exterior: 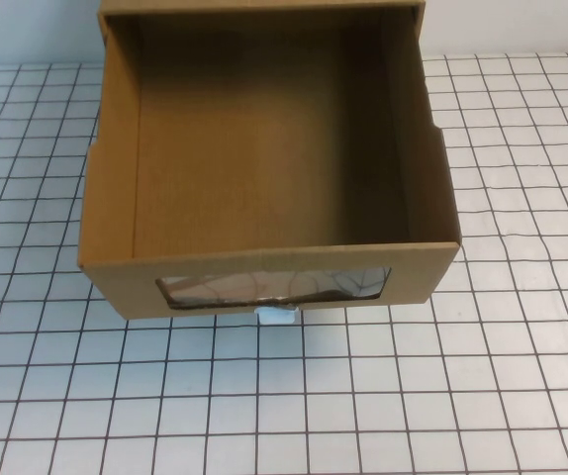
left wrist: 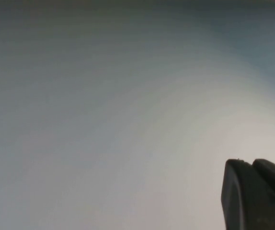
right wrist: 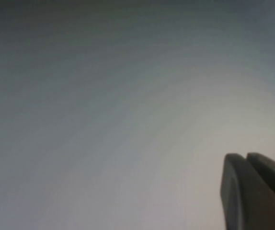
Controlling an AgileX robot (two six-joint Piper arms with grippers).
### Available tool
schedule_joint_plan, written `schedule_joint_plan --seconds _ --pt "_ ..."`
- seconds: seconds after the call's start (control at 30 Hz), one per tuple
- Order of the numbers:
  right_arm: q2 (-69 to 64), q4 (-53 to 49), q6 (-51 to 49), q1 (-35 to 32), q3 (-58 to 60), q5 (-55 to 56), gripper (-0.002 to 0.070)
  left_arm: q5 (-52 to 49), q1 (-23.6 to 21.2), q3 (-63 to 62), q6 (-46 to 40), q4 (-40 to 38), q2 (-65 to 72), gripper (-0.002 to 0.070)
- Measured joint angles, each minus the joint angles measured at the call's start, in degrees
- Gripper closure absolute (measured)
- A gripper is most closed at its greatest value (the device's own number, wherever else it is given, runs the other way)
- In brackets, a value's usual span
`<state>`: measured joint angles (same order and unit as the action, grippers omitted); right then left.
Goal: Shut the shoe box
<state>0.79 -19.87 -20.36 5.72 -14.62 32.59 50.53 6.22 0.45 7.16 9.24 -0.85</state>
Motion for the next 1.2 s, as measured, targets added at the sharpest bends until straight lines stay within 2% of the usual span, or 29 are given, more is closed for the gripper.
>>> schedule_joint_plan --seconds 0.13,0.27,0.4,0.53,0.63,0.73,0.87,1.2 --pt "-2.8 -2.2 -7.5 0.0 -11.2 -2.4 0.0690 -0.7 0.0 -6.4 -0.2 0.1 0.0 0.0677" --pt "-9.5 -9.0 -17.5 0.0 -22.2 -4.8 0.0689 -7.8 0.0 -15.7 -0.6 0.1 0.0 0.0677" --pt "-17.2 -24.8 -31.1 0.0 -31.7 -8.5 0.0689 -14.7 0.0 -24.9 -0.8 0.0 0.7 0.0677" --pt "-26.8 -44.7 -53.7 0.0 -38.6 -12.3 0.0690 -20.8 0.0 -33.2 -0.3 -2.4 4.8 0.0677" --pt "-32.7 -62.4 -65.5 0.0 -40.2 -12.0 0.0690 -32.3 0.0 -38.5 1.0 -4.3 8.0 0.0677" --pt "-37.2 -73.9 -68.4 0.0 -40.2 -8.5 0.0690 -42.1 0.0 -39.8 0.9 -4.9 9.6 0.0677" --pt "-40.6 -77.9 -70.3 0.0 -40.2 -3.0 0.0689 -51.3 0.0 -39.8 0.6 -5.0 10.0 0.0677" --pt "-43.9 -78.5 -74.6 0.0 -40.2 0.1 0.0689 -51.5 0.0 -39.8 0.6 -5.1 10.0 0.0677"
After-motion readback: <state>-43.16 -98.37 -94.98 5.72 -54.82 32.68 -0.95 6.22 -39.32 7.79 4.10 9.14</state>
